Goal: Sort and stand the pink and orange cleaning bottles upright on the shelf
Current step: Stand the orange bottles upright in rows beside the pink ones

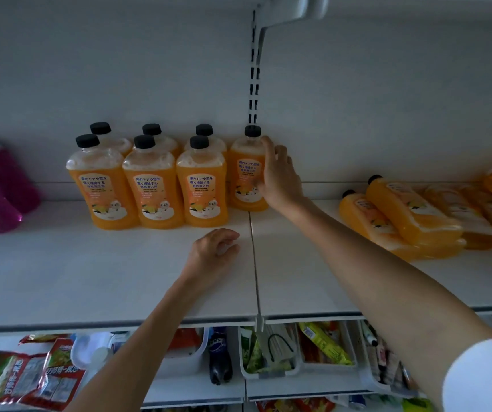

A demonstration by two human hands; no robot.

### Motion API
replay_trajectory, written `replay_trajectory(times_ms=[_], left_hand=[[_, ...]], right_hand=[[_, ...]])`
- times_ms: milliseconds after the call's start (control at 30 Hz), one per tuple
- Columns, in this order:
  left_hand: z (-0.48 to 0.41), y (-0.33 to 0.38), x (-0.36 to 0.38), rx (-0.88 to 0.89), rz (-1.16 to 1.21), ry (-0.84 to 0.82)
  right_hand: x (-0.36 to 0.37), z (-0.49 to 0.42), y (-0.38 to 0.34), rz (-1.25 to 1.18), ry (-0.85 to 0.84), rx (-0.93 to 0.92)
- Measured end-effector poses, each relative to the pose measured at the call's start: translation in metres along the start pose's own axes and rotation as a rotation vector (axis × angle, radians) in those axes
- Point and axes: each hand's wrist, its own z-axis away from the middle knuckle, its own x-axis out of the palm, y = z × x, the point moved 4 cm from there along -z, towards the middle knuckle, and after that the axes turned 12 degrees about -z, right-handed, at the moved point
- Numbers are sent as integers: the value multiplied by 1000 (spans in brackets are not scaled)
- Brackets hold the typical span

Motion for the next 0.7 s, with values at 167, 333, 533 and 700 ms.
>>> replay_trajectory(times_ms=[167,333,533,700], left_hand=[[-2,17,6,-119,-166,47],[-4,40,19,-201,-94,82],[-17,82,47,-128,28,74],[-20,105,79,-85,43,7]], right_hand=[[-19,1,12,-31,-303,23],[-48,7,17,-93,-447,-17],[-117,4,71,-38,-311,116],[-183,37,159,-57,-189,431]])
